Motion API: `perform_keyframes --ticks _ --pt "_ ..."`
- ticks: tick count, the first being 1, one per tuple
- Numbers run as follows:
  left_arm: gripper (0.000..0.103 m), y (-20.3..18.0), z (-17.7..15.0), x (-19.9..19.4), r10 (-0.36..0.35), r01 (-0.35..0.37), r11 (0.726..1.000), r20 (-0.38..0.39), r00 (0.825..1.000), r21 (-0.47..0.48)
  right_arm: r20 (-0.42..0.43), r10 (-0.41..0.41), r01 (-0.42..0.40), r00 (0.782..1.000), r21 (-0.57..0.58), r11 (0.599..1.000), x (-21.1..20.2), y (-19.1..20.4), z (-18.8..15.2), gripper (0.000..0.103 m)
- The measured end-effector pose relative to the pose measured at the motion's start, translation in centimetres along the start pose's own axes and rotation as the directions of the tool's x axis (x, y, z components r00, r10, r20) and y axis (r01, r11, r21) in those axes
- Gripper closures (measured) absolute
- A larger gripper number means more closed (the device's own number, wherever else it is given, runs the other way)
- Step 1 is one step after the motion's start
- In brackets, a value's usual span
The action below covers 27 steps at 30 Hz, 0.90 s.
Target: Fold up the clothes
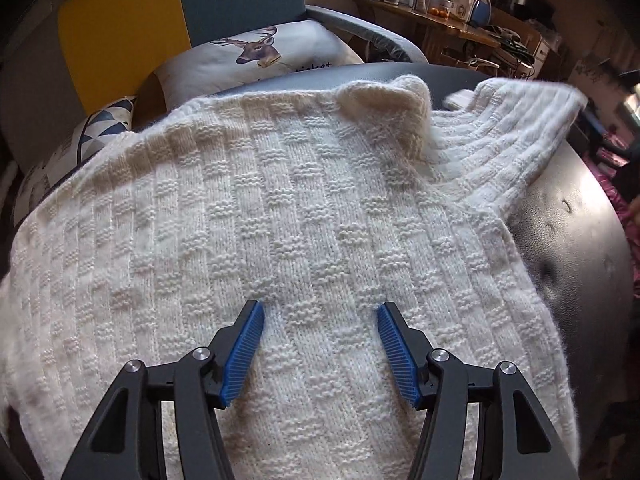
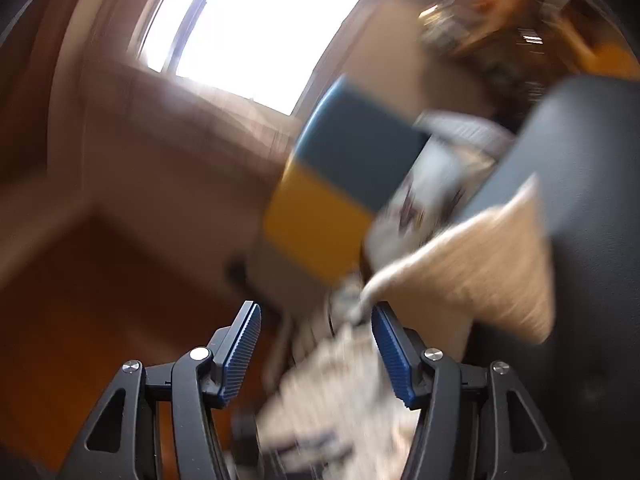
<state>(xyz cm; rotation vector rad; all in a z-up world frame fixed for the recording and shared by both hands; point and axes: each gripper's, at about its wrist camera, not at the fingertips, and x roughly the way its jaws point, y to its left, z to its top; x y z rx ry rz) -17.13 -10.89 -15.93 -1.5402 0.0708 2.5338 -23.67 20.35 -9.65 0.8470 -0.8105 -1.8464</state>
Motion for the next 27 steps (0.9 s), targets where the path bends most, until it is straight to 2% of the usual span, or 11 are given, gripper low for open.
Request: perform_keyframes --ticks 2,5,7,11,12,15,18,21,23,25,27 --pt "0.041 0.0 -0.1 0.1 -0.01 0.01 1.0 0.006 1.0 0.007 -0.168 -0.056 0.049 0.984 -0.044 0.998 1.0 1.1 -2.4 0.043" --pt "0.041 0.1 -0.2 0.1 -0.015 0.015 1.0 0.002 1.0 0.011 -0.267 -0.152 0.148 0.952 -0.032 0.988 -0.9 0.5 -5.6 0.043" --pt "0.041 0.2 -0.4 0.0 -0.018 0.018 1.0 0.003 1.0 0.007 -0.272 -0.238 0.244 0.932 -0.012 0.97 -3.2 -0.5 -6.4 0.043" --pt "0.04 0.2 -0.8 -0.1 -0.017 0.016 1.0 0.013 1.0 0.017 -0.153 -0.432 0.451 0.889 0.124 0.884 -9.9 -3.5 -4.3 0.043" --pt "0.039 0.2 -0.9 -0.1 -0.017 0.017 1.0 0.015 1.0 0.018 -0.12 -0.509 0.522 0.852 0.141 0.841 -11.4 -4.2 -3.3 0.043" --pt "0.039 0.2 -1.2 -0.2 -0.019 0.019 1.0 0.015 1.0 0.014 -0.027 -0.718 0.717 0.696 0.079 0.692 -13.0 -5.6 0.0 0.043" --pt "0.037 -0.1 -1.2 -0.1 -0.014 0.014 1.0 0.019 1.0 0.016 -0.056 -0.822 0.821 0.567 -0.035 0.569 -10.0 -7.5 2.9 0.043" --pt "0.037 0.1 -1.1 -0.1 -0.008 0.008 1.0 0.019 1.0 0.013 -0.142 -0.867 0.849 0.478 -0.179 0.498 -6.1 -9.5 3.7 0.043" --pt "0.037 0.2 -1.1 -0.1 -0.01 0.01 1.0 0.016 1.0 0.009 -0.165 -0.882 0.846 0.441 -0.251 0.47 -4.2 -10.4 3.7 0.043" --pt "0.037 -0.3 -0.7 0.0 -0.011 0.01 1.0 0.013 1.0 0.012 -0.191 -0.905 0.857 0.381 -0.295 0.423 -2.8 -11.5 3.3 0.043" --pt "0.037 -0.4 -0.5 0.0 -0.01 0.01 1.0 0.014 1.0 0.015 -0.187 -0.915 0.843 0.356 -0.358 0.401 -1.8 -11.6 2.4 0.046"
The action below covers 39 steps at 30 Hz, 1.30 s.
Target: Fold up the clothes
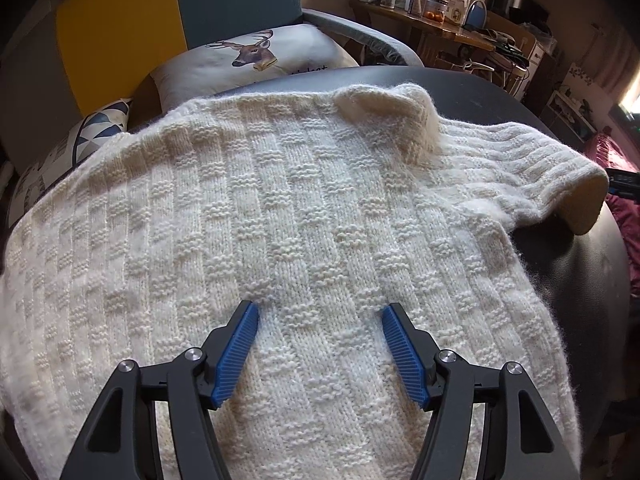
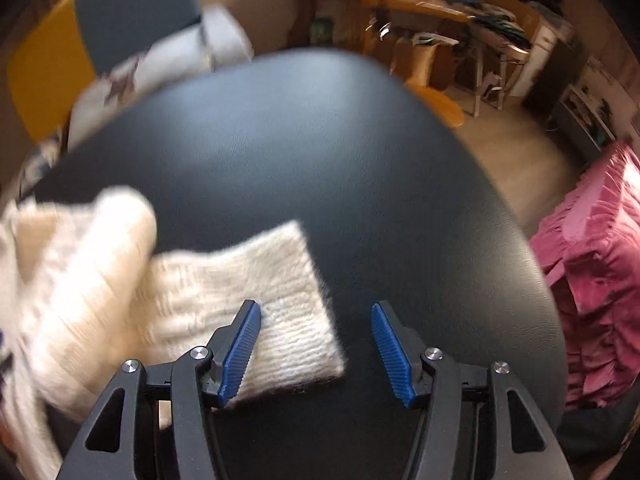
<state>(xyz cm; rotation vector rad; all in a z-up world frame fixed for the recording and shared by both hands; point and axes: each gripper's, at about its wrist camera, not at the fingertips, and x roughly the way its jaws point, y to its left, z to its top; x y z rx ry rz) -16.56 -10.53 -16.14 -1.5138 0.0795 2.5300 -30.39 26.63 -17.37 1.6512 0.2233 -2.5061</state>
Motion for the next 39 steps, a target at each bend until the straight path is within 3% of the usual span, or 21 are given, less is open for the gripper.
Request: perform_keyframes --ticks 1,2,5,7,10,15,19,23,26,29,32,35,39 --pt "0.037 0.0 0.0 0.0 0.0 0.0 1.0 0.0 1.0 0.0 0.01 -0.007 0.007 1.0 -0.034 0.999 -0.2 0.5 0.0 0.058" --pt "0.037 0.0 0.1 0.0 0.0 0.0 1.0 0.0 1.0 0.001 0.004 -0.013 0.014 1.0 -0.061 0.998 -0.4 0.9 -0.3 0.078" --pt "0.036 -0.1 0.1 0.0 -0.002 0.002 1.0 0.004 1.0 0.0 0.002 -0.13 0.129 0.991 -0.157 0.979 -1.1 1.7 -1.2 0.093" --pt "0.036 0.0 0.4 0.1 -0.003 0.003 1.0 0.005 1.0 0.001 0.02 -0.218 0.218 0.976 -0.196 0.956 -2.0 1.1 -2.1 0.093" --pt "0.036 0.0 0.4 0.2 -0.005 0.005 1.0 0.006 1.0 0.004 0.069 -0.307 0.313 0.949 -0.117 0.942 -4.9 -2.2 -3.4 0.093" --pt "0.036 0.1 0.3 0.2 -0.004 0.003 1.0 0.007 1.0 0.011 -0.03 -0.375 0.375 0.927 0.001 0.927 -4.4 -7.0 -6.7 0.092" --pt "0.034 0.0 0.6 0.4 -0.002 0.002 1.0 -0.001 1.0 0.016 -0.038 -0.329 0.331 0.944 0.13 0.935 -5.1 -9.8 -8.6 0.081" --pt "0.035 0.7 1.4 0.1 -0.053 0.052 0.998 -0.025 0.998 -0.02 0.095 -0.337 0.319 0.937 0.163 0.934 -8.6 -8.8 -7.6 0.08" --pt "0.038 2.7 3.3 -0.9 -0.159 0.16 0.979 0.015 0.987 -0.13 0.219 -0.173 0.149 0.96 0.124 0.981 -11.1 -6.0 -6.1 0.076" --pt "0.042 4.4 6.2 -1.4 -0.2 0.21 0.957 0.071 0.977 -0.201 0.22 -0.018 0.013 0.975 0.026 1.0 -10.5 -2.6 -5.1 0.076" --pt "0.048 4.2 9.3 -0.6 -0.171 0.182 0.969 0.078 0.982 -0.165 0.176 0.054 -0.046 0.983 -0.05 0.998 -8.4 -0.1 -4.3 0.076" --pt "0.059 3.1 11.9 1.5 -0.124 0.129 0.985 0.047 0.991 -0.111 0.116 -0.007 0.022 0.993 -0.123 0.992 -5.9 2.0 -4.3 0.076" --pt "0.069 0.3 13.9 4.4 -0.017 0.016 0.999 0.012 1.0 0.039 0.056 -0.084 0.091 0.995 -0.134 0.987 -3.8 0.8 -6.1 0.074"
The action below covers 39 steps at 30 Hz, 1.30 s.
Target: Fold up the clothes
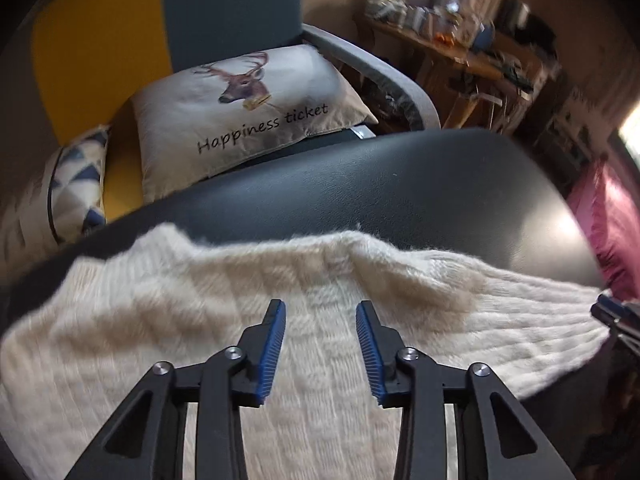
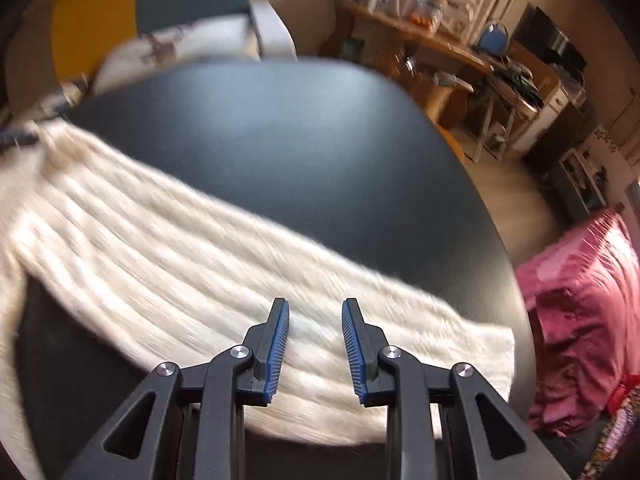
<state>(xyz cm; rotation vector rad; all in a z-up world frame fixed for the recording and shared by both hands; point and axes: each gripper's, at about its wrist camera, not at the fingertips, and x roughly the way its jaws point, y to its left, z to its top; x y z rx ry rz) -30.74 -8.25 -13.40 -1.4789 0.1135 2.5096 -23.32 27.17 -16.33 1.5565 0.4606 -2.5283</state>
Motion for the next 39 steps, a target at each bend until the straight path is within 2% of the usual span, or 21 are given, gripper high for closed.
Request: perform_keyframes --ticks 1,4,7,10,11,14,17,19,21,24,25,27,32,36,37,39 --pt "0.071 -0.8 0.6 0.7 0.031 -0.031 0.998 -0.001 1.0 0.046 0.026 0.025 -0.025 0.999 0.03 0.999 -0.2 -0.8 -0.6 0.072" --pt "0.073 -2.6 1.7 1.7 0.018 -0.013 0.987 -0.032 0.999 0.158 0.038 0.086 -0.09 0.996 0.118 0.989 -0.5 -2.9 -1.7 0.071" --pt "0.079 -4.8 2.1 3.8 0.008 0.024 0.959 -0.11 0.994 0.281 0.038 0.064 -0.069 0.997 0.137 0.988 -1.0 -4.1 -2.6 0.071" --pt "0.078 -6.3 2.2 4.4 0.085 -0.057 0.943 -0.072 0.994 0.328 0.05 0.056 -0.063 0.997 0.153 0.986 -1.3 -4.1 -3.1 0.071" --pt "0.078 -6.6 2.3 4.2 0.093 -0.067 0.943 -0.065 0.994 0.326 0.054 0.046 -0.054 0.997 0.143 0.988 -1.4 -3.9 -3.3 0.071" --pt "0.08 -6.0 2.7 2.3 -0.045 0.052 0.974 -0.039 0.998 0.222 0.067 0.03 -0.039 0.997 0.131 0.991 -1.5 -3.2 -3.3 0.07" --pt "0.08 -6.1 3.2 1.4 -0.135 0.137 0.973 -0.026 0.991 0.184 0.077 0.052 -0.064 0.996 0.153 0.986 -1.0 -3.9 -3.2 0.07" --pt "0.08 -7.4 3.3 2.4 -0.112 0.12 0.965 -0.049 0.992 0.233 0.076 0.062 -0.074 0.995 0.164 0.984 -0.9 -4.1 -3.4 0.07" --pt "0.078 -8.9 3.3 4.7 -0.009 0.033 0.963 -0.093 0.996 0.267 0.074 0.071 -0.083 0.995 0.175 0.981 -0.9 -4.4 -3.6 0.07" --pt "0.078 -9.4 3.2 5.0 0.023 -0.011 0.972 -0.051 0.998 0.233 0.08 0.092 -0.105 0.993 0.182 0.978 -0.8 -4.8 -3.6 0.07" --pt "0.078 -9.5 3.2 4.8 0.019 -0.007 0.975 -0.05 0.999 0.224 0.079 0.107 -0.121 0.991 0.199 0.973 -0.9 -5.2 -3.6 0.07" --pt "0.078 -9.1 3.2 3.7 -0.041 0.049 0.982 -0.051 0.998 0.18 0.078 0.132 -0.147 0.988 0.241 0.959 -1.4 -6.0 -3.8 0.07" --pt "0.078 -7.2 1.7 -1.3 -0.15 0.149 0.986 0.015 0.989 0.072 0.091 0.066 -0.09 0.994 0.293 0.952 -4.3 -8.2 -5.6 0.07" --pt "0.078 -8.8 -2.9 -3.5 -0.183 0.181 0.974 0.0 0.983 0.135 0.028 0.039 -0.047 0.999 0.394 0.918 -3.7 -11.3 -8.7 0.069" --pt "0.078 -9.4 -4.0 -3.4 -0.175 0.175 0.973 -0.015 0.985 0.152 0.022 0.059 -0.063 0.998 0.417 0.907 -3.3 -12.0 -9.5 0.069" --pt "0.078 -10.4 -5.8 -2.4 -0.157 0.165 0.972 -0.062 0.986 0.169 0.067 0.092 -0.113 0.994 0.454 0.884 -3.4 -13.1 -10.5 0.069"
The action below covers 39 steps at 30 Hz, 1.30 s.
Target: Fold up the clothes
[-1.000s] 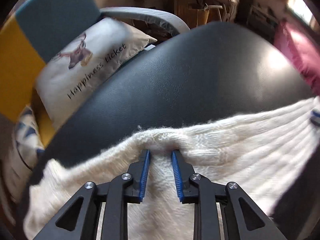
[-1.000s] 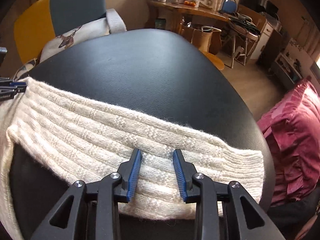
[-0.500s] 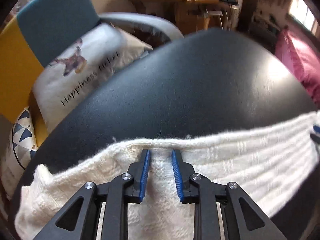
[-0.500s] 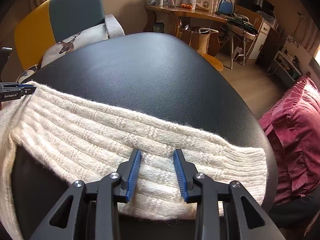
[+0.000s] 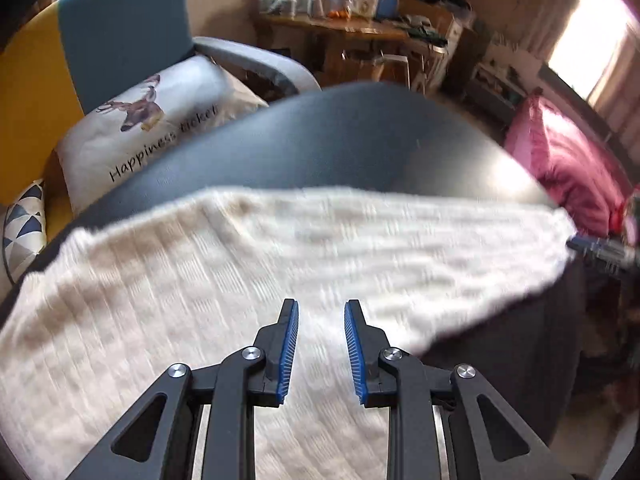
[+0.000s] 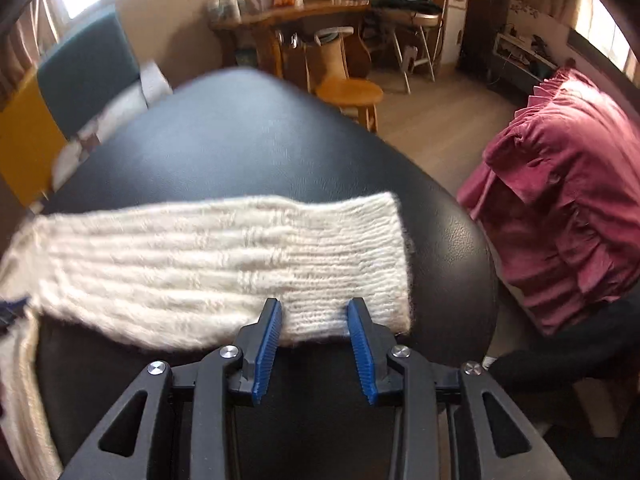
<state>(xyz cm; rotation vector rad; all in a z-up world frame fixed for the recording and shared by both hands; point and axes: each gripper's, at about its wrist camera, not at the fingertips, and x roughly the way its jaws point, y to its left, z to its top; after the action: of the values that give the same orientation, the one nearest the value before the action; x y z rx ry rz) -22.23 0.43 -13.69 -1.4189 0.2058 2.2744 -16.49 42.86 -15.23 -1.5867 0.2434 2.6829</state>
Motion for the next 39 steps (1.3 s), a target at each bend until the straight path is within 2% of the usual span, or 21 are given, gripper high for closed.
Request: perform_keyframes --ticks 1,2,4,5,7,10,13,15,17,19,20,21,24,26,27,29,32,34,35,38,39 --pt "0.078 -0.4 -0.7 1.1 -0.002 0.002 1.0 -0.036 0.999 -0.001 0.005 0.018 -0.018 1.0 0.021 1.0 -0.2 -0.5 0.0 0.069" --pt "0.078 -0.9 -1.3 1.3 0.026 -0.026 1.0 -0.001 1.0 0.01 0.003 0.03 -0.03 1.0 0.043 0.999 -0.3 -0.9 0.1 0.069" --pt "0.078 -1.7 -1.4 1.2 0.07 -0.07 0.997 0.014 0.997 0.04 0.0 0.051 -0.05 0.999 0.087 0.995 -0.7 -1.5 0.3 0.069" --pt "0.078 -1.7 -1.2 0.9 0.063 -0.064 0.998 0.009 0.998 0.026 0.009 0.048 -0.048 0.999 0.112 0.993 -1.2 -1.6 0.3 0.068" --pt "0.078 -0.8 -1.1 -0.5 -0.006 0.007 0.999 0.019 1.0 -0.05 0.043 0.043 -0.048 0.998 0.114 0.992 -2.7 -0.9 0.2 0.068" --pt "0.078 1.2 -2.4 -3.9 -0.029 0.04 0.989 0.082 0.996 -0.14 0.056 0.115 -0.118 0.992 0.038 0.992 -4.3 3.1 -0.3 0.068" --pt "0.078 3.8 -6.4 -7.5 -0.011 0.041 0.968 0.123 0.992 -0.246 0.043 0.238 -0.233 0.97 -0.089 0.968 -5.4 9.7 -1.1 0.068" --pt "0.078 5.6 -10.1 -9.2 0.035 0.007 0.951 0.129 0.991 -0.31 -0.005 0.344 -0.339 0.939 -0.188 0.922 -5.3 14.9 -2.0 0.068" --pt "0.078 7.6 -13.6 -10.7 0.05 0.007 0.926 0.141 0.989 -0.378 -0.078 0.442 -0.445 0.894 -0.286 0.849 -5.1 20.3 -3.1 0.068" --pt "0.077 9.6 -17.1 -11.7 0.064 0.001 0.895 0.132 0.989 -0.447 -0.188 0.537 -0.567 0.822 -0.344 0.748 -4.9 24.6 -4.8 0.068" --pt "0.077 9.9 -18.6 -12.0 0.087 -0.022 0.888 0.121 0.989 -0.459 -0.245 0.576 -0.625 0.78 -0.366 0.69 -4.8 26.8 -5.6 0.068" --pt "0.077 10.2 -20.0 -12.3 0.113 -0.049 0.883 0.11 0.988 -0.467 -0.293 0.586 -0.654 0.756 -0.384 0.652 -4.5 28.7 -6.4 0.068" --pt "0.077 11.1 -23.8 -13.0 0.148 -0.085 0.86 0.088 0.985 -0.503 -0.357 0.414 -0.543 0.837 -0.456 0.705 -2.1 31.1 -8.5 0.068" --pt "0.077 11.6 -25.8 -13.5 0.158 -0.089 0.847 0.088 0.983 -0.525 -0.353 0.336 -0.479 0.873 -0.494 0.726 -0.9 30.9 -9.4 0.071" --pt "0.077 11.5 -26.6 -13.9 0.163 -0.091 0.844 0.091 0.982 -0.529 -0.34 0.309 -0.45 0.888 -0.509 0.734 -0.4 30.3 -9.7 0.075" --pt "0.077 11.3 -28.1 -14.5 0.15 -0.066 0.837 0.112 0.982 -0.544 -0.31 0.27 -0.4 0.912 -0.518 0.756 0.2 29.1 -9.6 0.077" --pt "0.077 10.5 -29.0 -14.9 0.132 -0.033 0.839 0.145 0.981 -0.542 -0.266 0.217 -0.329 0.939 -0.513 0.793 -0.1 28.6 -9.2 0.074" --pt "0.077 10.3 -29.1 -15.1 0.109 -0.005 0.836 0.156 0.982 -0.549 -0.225 0.192 -0.285 0.955 -0.53 0.799 -1.6 28.8 -9.8 0.074" --pt "0.077 10.2 -29.3 -15.6 0.111 0.001 0.829 0.166 0.98 -0.56 -0.213 0.217 -0.3 0.953 -0.549 0.78 -2.8 29.0 -10.6 0.074" --pt "0.077 10.1 -29.8 -17.3 0.127 0.017 0.811 0.204 0.971 -0.585 -0.303 0.361 -0.471 0.882 -0.555 0.685 -6.0 29.7 -14.0 0.07" --pt "0.077 10.0 -30.1 -17.9 0.131 0.022 0.812 0.218 0.967 -0.583 -0.326 0.367 -0.491 0.871 -0.572 0.657 -6.6 30.0 -15.5 0.07"
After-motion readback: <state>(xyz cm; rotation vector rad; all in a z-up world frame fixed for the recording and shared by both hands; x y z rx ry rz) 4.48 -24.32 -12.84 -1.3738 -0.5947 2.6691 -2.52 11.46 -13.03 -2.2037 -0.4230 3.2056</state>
